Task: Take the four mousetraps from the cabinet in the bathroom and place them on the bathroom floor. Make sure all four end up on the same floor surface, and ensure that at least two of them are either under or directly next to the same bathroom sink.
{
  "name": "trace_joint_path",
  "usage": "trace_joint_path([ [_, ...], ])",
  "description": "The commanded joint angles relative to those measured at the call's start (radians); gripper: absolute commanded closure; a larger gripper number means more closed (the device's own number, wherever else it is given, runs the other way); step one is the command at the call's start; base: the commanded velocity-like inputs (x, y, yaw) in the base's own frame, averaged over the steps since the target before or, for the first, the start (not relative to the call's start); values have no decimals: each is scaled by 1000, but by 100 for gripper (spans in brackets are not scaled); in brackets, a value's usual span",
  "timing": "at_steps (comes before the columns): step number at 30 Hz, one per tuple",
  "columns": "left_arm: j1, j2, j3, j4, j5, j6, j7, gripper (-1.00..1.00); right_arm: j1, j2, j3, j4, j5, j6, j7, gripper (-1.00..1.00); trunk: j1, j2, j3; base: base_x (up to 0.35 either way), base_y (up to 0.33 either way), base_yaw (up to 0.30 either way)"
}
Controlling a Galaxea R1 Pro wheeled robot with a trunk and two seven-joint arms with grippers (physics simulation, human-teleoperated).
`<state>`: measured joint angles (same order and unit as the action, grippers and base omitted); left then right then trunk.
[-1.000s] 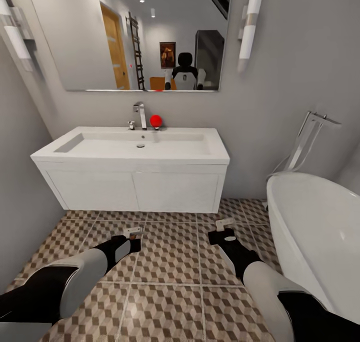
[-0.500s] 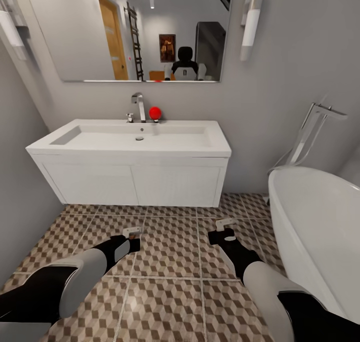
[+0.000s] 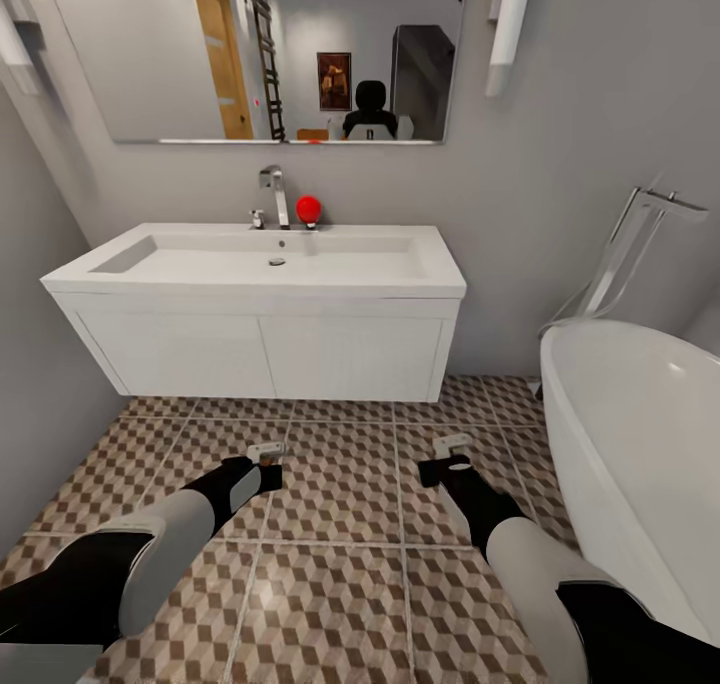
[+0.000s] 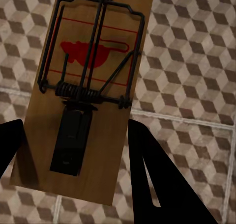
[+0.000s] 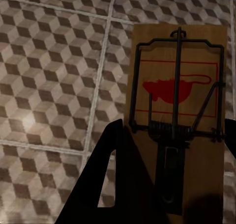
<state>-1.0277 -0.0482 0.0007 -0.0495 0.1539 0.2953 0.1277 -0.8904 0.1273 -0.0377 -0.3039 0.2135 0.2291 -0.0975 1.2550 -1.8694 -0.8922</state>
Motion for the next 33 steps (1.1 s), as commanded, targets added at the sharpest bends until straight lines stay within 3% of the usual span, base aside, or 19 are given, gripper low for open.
trace_joint_path([
  [1,0,0,-1,-10,6,11,6,100,0,0,-4,-18,9,41,1,100,4,-8,-6,0,0,-4],
  [7,0,0,-2,-23,6,18,7,100,-1,0,-6,-53,8,117,53,100,27,-50,-34,0,0,-38],
  [14,0,-2,-3,-24,6,19,7,100,-1,0,-7,-62,7,127,87,100,54,-99,-68,0,0,-19],
  [33,0,-2,-4,-23,6,19,7,100,0,1,-6,-63,8,128,90,100,126,-232,-159,0,0,-1],
])
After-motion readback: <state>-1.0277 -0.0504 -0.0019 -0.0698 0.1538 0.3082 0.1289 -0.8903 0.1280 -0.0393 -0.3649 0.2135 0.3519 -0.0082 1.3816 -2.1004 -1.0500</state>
